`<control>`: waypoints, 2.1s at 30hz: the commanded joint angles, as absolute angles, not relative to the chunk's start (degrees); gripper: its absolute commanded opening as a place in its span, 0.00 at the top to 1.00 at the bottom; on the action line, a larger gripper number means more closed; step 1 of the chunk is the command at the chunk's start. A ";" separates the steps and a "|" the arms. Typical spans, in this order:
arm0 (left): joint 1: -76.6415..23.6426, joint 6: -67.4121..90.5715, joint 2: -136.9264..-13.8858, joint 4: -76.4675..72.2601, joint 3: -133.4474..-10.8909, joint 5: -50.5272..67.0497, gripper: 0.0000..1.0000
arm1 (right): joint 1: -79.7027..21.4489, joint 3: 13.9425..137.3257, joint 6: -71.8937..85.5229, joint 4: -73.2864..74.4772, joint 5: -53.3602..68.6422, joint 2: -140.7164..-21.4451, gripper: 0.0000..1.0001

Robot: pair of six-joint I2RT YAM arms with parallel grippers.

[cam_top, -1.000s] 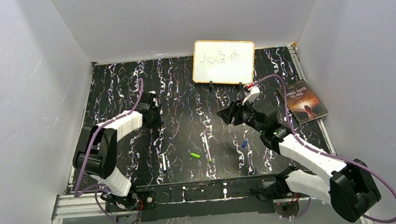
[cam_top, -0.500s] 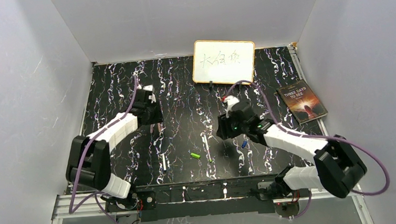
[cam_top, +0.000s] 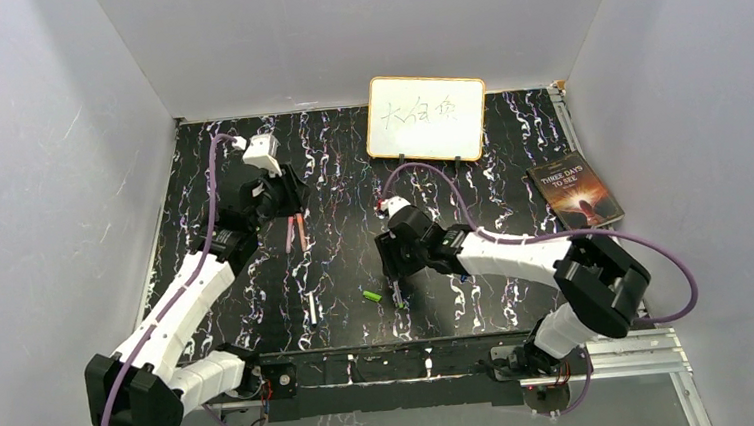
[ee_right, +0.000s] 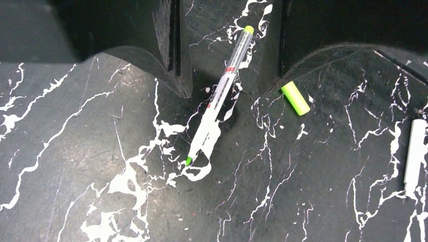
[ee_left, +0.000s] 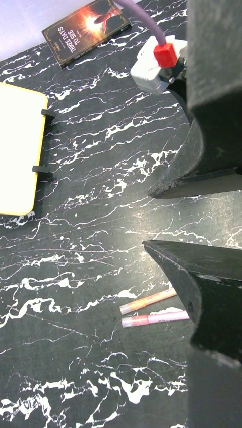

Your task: Insert the pens into the pen caps

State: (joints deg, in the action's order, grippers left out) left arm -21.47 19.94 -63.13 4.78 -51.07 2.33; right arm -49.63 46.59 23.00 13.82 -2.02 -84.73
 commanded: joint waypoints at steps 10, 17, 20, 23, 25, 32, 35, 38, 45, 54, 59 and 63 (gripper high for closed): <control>-21.45 17.14 -55.98 5.80 -48.40 -1.61 0.67 | -52.13 56.17 23.89 18.72 -10.03 -93.87 0.56; -21.52 17.18 -56.65 5.15 -48.50 -1.33 0.67 | -53.34 56.44 24.35 20.46 -12.74 -95.69 0.56; -21.45 17.27 -56.98 4.68 -48.34 -1.00 0.67 | -53.99 56.38 24.35 20.77 -13.17 -96.27 0.56; -21.45 17.31 -57.15 4.83 -48.43 -0.71 0.67 | -54.38 56.43 24.55 20.85 -13.36 -97.05 0.56; -21.43 17.31 -57.19 5.00 -48.57 -0.72 0.67 | -54.42 56.57 24.69 20.73 -13.04 -97.40 0.57; -21.45 17.38 -57.32 5.10 -48.68 -0.17 0.67 | -54.48 57.30 25.12 20.77 -12.95 -97.71 0.89; -21.45 17.69 -57.40 4.69 -48.71 0.66 0.67 | -54.44 57.51 25.22 20.28 -12.80 -97.25 0.98; -21.45 18.58 -57.53 3.95 -48.65 2.81 0.67 | -54.23 57.89 25.30 19.52 -13.83 -96.11 1.00; -21.45 26.20 -57.31 -9.85 -44.48 21.26 0.67 | -49.46 54.80 25.35 10.18 -14.14 -82.31 1.00; -22.84 46.16 -56.04 -51.11 -28.66 28.74 0.62 | -38.28 39.80 32.96 -21.46 1.04 -61.70 1.00; -24.03 51.39 -60.01 -63.14 -27.45 30.49 0.57 | -36.06 36.65 40.68 -35.98 10.51 -60.34 1.00; -26.01 52.68 -63.53 -68.57 -28.79 32.25 0.52 | -36.06 36.96 43.97 -41.75 15.16 -61.40 1.00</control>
